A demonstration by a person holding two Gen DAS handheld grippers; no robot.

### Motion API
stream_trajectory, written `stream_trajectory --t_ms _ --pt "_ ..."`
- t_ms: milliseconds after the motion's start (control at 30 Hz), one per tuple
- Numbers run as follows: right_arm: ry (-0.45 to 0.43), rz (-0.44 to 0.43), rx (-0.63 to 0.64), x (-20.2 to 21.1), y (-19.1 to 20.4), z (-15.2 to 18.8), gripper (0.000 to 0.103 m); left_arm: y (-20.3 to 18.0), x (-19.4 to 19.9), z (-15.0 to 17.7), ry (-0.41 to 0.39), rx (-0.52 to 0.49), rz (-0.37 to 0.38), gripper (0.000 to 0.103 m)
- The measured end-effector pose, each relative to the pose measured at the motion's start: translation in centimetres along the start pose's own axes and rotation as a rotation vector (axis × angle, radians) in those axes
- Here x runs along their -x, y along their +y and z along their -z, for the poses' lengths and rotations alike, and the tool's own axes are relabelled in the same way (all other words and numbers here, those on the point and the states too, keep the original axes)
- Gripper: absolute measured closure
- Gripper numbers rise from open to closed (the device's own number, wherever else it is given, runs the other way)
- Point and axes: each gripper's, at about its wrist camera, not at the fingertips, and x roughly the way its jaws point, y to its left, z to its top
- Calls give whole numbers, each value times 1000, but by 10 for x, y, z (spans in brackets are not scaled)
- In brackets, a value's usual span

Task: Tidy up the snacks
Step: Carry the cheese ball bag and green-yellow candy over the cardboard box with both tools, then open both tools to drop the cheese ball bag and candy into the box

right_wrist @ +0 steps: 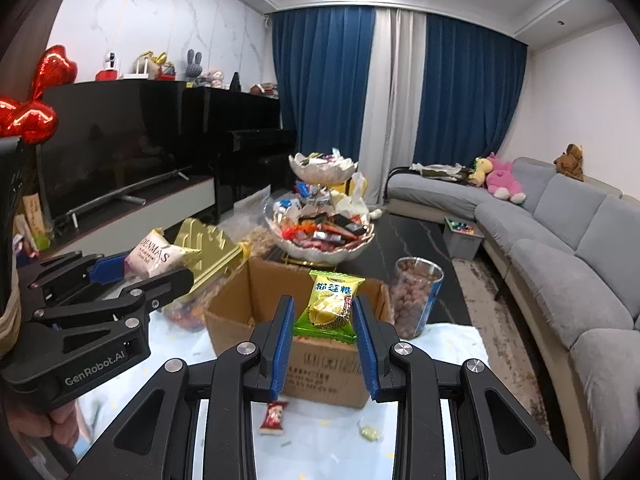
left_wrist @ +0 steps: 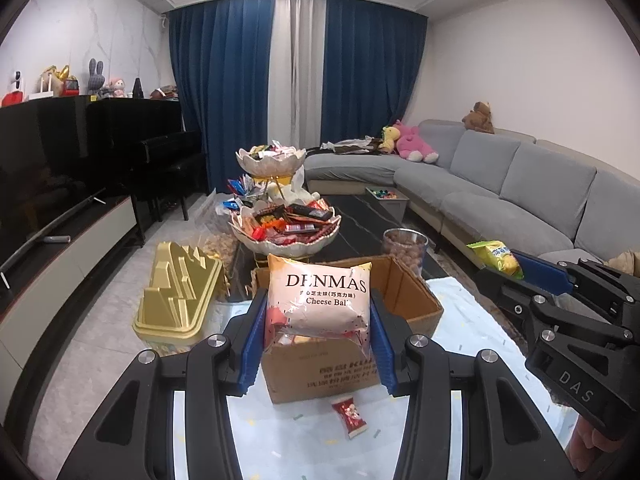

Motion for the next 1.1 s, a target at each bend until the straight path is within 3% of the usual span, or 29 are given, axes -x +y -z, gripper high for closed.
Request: stream_trajectory --t_ms 433,1100 --pt "28 34 -75 -31 -16 -28 72 5 -31 -26 0 6 -51 57" --pt "118 42 -46 -107 -20 -31 72 21 -111 -19 139 30 -55 57"
